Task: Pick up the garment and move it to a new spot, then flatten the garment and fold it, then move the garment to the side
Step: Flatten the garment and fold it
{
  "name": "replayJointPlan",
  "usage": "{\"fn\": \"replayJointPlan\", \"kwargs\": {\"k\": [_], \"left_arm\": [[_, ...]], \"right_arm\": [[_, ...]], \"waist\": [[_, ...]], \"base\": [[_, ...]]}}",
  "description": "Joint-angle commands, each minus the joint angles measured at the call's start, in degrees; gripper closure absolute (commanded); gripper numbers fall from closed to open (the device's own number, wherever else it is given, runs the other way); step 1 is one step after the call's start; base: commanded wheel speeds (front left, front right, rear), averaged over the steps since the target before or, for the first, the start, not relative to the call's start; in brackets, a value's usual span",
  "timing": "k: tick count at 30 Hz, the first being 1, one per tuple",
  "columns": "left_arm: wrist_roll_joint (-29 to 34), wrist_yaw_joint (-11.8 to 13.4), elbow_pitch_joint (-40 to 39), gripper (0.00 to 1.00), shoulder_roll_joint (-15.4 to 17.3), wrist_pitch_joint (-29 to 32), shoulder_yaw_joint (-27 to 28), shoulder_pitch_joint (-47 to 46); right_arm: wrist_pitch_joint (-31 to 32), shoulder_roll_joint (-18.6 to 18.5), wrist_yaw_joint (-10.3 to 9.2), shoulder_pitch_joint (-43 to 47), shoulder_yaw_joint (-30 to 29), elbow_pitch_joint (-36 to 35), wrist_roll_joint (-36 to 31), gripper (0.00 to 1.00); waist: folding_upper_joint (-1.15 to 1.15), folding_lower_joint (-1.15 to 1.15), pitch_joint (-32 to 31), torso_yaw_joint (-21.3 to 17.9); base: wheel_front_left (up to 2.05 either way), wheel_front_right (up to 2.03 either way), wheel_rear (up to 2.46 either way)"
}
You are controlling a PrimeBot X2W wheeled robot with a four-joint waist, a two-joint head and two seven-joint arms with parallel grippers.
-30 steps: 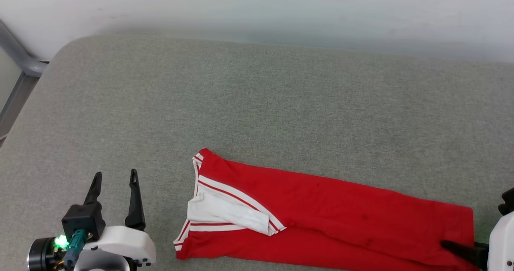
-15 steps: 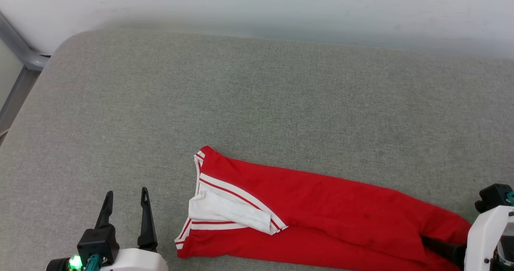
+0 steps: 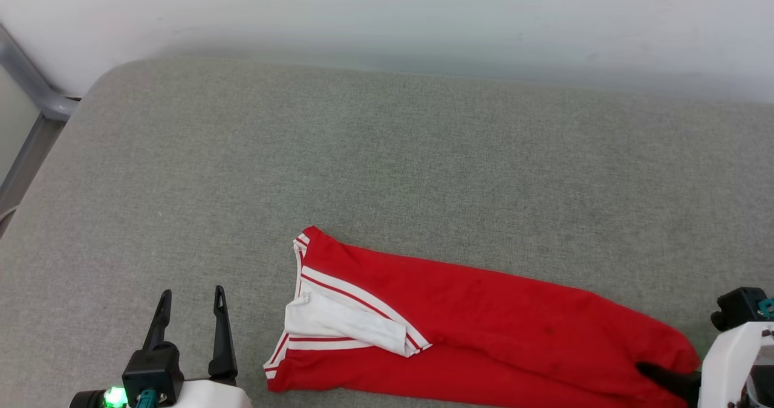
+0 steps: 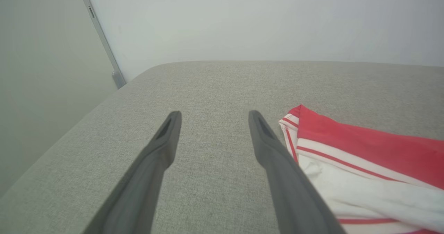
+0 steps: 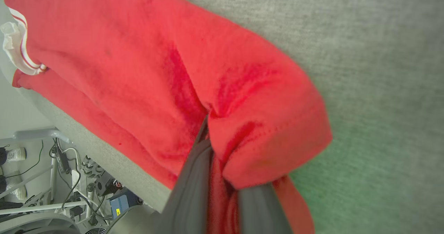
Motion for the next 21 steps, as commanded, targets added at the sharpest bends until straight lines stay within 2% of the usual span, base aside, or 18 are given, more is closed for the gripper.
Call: {"fn": "replayJointPlan", "kwargs": {"k": [1,8,13,17,21], "left_arm": [[0.9,-0.4,-0.3,0.00,-0.5,-0.3,0.4,0.7],[4.2,-1.9,-1.3,0.00,-2.1,-0.3,1.5,1.9],[5.7,-2.3,-1.5,0.00,-2.7,-0.3,1.8,2.2],[6.3,-2.7,-1.1,0.00,-3.1,-0.3,2.2,2.6],[6.8,-2.8,-1.1,0.00,-3.2,-0.3,2.6,3.1]], "right_arm": [[-0.8,-1.0,-0.09,-0.3,0.2,0.7,0.2,1.00],[-2.8,-4.8,-0.09,-1.4,-0.4,4.0,1.2,1.00],[-3.3,-7.2,-0.09,-2.2,-0.8,9.6,0.2,1.00],[-3.0,-7.5,-0.09,-2.4,-0.9,12.9,0.8,1.00],[-2.8,-7.6,-0.09,-2.4,-1.0,12.8,1.7,1.00]], "waist": [[0.00,0.00,-0.4,-0.2],[0.00,0.00,-1.5,-0.6],[0.00,0.00,-2.2,-0.5],[0.00,0.00,-2.8,-0.4],[0.00,0.00,-3.4,-0.5]], "base": [[0.00,0.00,0.00],[0.00,0.00,0.00],[0.00,0.00,0.00],[0.00,0.00,0.00],[0.00,0.00,0.00]]}}
